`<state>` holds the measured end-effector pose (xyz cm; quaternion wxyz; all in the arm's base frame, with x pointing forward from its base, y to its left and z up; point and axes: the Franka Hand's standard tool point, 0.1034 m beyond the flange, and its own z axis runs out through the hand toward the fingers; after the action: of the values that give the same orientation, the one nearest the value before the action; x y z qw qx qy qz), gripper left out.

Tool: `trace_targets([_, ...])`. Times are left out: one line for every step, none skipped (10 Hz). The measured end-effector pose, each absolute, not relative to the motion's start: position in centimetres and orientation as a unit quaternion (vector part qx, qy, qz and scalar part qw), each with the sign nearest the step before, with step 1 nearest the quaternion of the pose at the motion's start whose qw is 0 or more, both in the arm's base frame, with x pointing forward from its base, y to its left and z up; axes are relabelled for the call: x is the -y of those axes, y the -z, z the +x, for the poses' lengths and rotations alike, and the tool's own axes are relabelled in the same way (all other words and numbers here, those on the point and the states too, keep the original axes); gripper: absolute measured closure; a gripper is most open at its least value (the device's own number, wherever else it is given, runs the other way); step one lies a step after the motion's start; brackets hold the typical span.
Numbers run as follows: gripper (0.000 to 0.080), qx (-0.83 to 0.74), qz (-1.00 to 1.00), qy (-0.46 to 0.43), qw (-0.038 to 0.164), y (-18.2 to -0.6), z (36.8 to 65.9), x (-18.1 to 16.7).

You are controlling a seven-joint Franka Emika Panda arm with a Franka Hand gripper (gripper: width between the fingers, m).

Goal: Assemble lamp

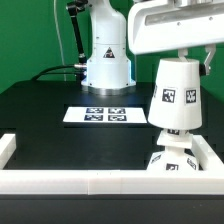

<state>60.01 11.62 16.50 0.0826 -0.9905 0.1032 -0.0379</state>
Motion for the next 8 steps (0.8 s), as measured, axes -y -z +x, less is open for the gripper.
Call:
trace_targets([0.0755,-0.103,-0.990,0.043,0.080,-15.76,60.11,-11.47])
trace_targets([0.0755,-0.100,-0.991,0.043,0.079,-15.36,60.00,-11.36])
trace_targets([0.0755,-0.094,-0.991,0.049,0.078,-15.17,60.14,-11.18])
trace_targets([0.0755,-0.087,-0.992,0.057,0.076,-15.13,60.31,-10.98])
trace_targets([0.0755,-0.088,-0.992,0.057,0.076,-15.12,60.30,-10.97])
trace_targets([0.0755,-0.088,-0.992,0.057,0.077,-15.18,60.32,-11.00])
trace_targets([0.0656,-0.088,-0.992,0.055,0.077,-15.36,60.17,-10.98])
trace_targets([0.0516,-0.090,-0.992,0.050,0.077,-15.82,59.60,-10.67])
